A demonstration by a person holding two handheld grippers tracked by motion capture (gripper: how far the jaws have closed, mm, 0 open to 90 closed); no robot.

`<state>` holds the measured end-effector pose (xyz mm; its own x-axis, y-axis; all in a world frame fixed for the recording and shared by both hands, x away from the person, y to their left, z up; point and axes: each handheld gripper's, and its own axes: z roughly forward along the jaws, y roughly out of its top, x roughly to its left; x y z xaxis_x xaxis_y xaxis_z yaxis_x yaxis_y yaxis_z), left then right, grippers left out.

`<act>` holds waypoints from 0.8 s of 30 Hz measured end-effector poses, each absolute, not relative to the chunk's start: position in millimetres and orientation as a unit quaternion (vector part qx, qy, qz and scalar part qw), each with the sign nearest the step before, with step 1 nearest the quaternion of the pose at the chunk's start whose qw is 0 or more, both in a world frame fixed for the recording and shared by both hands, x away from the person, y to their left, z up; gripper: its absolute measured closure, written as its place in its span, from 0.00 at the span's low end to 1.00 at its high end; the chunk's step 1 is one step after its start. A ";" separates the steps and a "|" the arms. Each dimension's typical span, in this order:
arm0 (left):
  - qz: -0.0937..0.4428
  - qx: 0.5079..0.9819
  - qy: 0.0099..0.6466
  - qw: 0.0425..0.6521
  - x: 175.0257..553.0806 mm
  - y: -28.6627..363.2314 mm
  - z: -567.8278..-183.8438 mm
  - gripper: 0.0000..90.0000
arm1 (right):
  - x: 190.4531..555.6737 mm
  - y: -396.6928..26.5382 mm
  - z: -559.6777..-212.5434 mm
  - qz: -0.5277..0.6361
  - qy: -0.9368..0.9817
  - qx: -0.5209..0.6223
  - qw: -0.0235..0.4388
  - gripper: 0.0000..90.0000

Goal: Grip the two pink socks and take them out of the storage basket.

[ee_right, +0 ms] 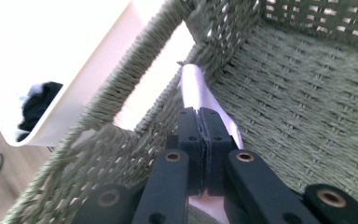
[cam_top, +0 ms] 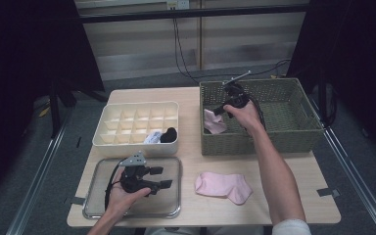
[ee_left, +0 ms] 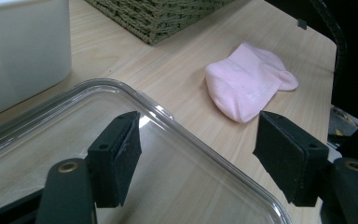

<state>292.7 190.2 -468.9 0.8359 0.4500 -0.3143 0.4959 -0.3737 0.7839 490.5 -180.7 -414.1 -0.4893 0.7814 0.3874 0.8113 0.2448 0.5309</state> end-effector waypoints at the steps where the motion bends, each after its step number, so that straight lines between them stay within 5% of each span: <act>1: -0.022 0.829 0.285 0.480 292.7 190.4 -468.7 0.34 | 489.7 -181.7 -412.3 -0.358 -0.785 -0.505 0.024 0.98; 24: -0.022 0.827 0.276 0.489 290.4 188.7 -467.7 0.33 | 459.2 -204.2 -381.7 -0.423 -0.760 -0.493 0.001 0.99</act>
<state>290.4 188.7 -467.7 0.8467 0.4348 -0.3067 0.4783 -0.3694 0.7967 459.2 -204.2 -381.7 -0.5134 0.7485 0.4197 0.7509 0.1550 0.6420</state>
